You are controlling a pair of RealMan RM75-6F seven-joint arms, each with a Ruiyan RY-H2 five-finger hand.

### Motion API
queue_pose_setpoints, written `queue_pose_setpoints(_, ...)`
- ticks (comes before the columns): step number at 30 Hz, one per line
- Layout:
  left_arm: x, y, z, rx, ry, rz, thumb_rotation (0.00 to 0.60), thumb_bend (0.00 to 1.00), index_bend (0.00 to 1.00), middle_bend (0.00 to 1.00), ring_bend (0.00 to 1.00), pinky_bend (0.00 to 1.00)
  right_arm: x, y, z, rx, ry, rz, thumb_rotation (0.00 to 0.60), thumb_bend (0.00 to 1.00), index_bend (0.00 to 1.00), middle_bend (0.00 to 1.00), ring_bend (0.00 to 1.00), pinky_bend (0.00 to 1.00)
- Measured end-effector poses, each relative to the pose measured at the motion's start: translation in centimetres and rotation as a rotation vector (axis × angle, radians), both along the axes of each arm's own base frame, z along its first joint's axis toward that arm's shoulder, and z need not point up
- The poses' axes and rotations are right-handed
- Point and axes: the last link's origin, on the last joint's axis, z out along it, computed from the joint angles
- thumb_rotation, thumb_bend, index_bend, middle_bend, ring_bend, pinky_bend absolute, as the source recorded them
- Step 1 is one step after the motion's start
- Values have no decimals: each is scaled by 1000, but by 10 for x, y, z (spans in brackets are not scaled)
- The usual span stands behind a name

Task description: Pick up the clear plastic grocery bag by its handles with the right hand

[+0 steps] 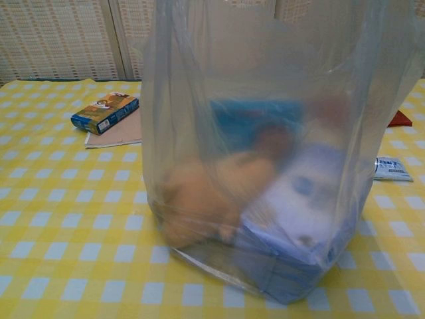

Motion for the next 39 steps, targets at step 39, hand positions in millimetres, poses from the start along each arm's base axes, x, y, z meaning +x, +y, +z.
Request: queue_pose_setpoints(39,3,-9,5,20,-1,-16,600,225,0,109,121,102,100,-35,-1,427,-837,496,600,281,0,0,0,0)
